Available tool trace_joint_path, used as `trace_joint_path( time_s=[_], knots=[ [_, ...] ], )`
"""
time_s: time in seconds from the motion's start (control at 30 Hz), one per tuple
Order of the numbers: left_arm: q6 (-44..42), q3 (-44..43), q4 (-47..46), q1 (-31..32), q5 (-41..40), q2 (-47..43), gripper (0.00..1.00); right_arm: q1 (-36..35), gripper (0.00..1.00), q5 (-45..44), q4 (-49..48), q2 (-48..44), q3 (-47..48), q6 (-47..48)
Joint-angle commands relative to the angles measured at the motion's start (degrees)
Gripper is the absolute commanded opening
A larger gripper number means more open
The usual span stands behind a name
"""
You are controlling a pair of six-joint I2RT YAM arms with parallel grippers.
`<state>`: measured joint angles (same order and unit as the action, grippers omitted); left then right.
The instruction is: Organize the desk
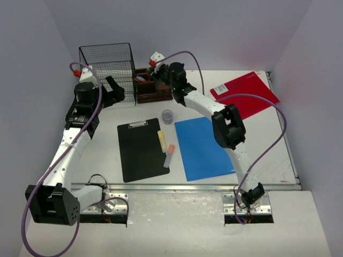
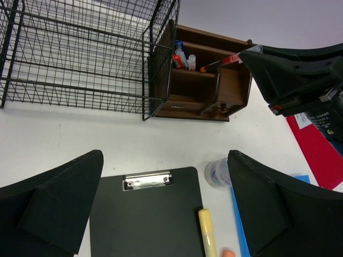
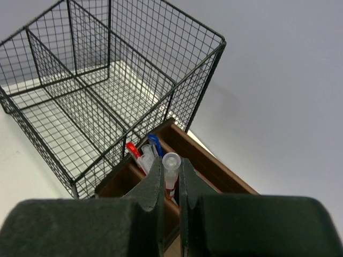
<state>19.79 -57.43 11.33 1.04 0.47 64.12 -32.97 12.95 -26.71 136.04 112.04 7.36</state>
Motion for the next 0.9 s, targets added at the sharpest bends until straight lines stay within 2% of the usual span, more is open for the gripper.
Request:
trace_joint_path(
  time_s=[0.0,0.2,0.3,0.37,0.4,0.43,0.53,0.67,0.83,0.87],
  knots=[
    [-0.45,0.46,-2.09,-0.69,0.09,-1.66,1.0,0.07,0.0,-0.63,-3.22,1.73,0.41,2.83],
    [-0.89,1.18,-0.43,-0.69,1.37,-1.8,1.0,-0.86,0.02,-0.47,-0.38,4.75,2.55,5.73],
    [-1.07,1.37,0.29,-0.69,1.48,-1.8,1.0,-1.22,0.15,-0.49,1.74,6.43,4.83,6.49],
    [-1.24,1.53,0.48,-0.69,1.74,-1.81,1.0,-1.32,0.31,-0.64,1.5,7.04,5.31,6.84],
    [-1.27,1.54,0.72,-0.69,1.84,-1.89,1.0,-1.39,0.49,-0.63,1.6,6.99,5.42,6.56],
    [-1.42,1.62,0.81,-0.69,2.0,-1.89,1.0,-1.39,0.57,-0.56,1.85,6.61,5.65,6.12],
    [-1.36,1.71,1.04,-0.69,2.48,-1.95,1.0,-1.46,0.76,-0.13,2.61,4.7,5.82,3.4],
    [-0.84,1.94,0.72,-0.69,3.66,-2.69,1.0,-1.83,0.8,0.85,2.71,-0.83,3.81,0.82],
    [-1.25,3.08,-0.24,-0.36,7.51,-4.5,0.99,-1.92,0.81,1.89,2.31,-12.15,-4.19,-2.75],
    [-2.39,3.9,-0.47,0.24,8.19,-4.88,0.97,-1.85,0.81,1.83,3.15,-15.9,-8.49,-3.0]
  ],
)
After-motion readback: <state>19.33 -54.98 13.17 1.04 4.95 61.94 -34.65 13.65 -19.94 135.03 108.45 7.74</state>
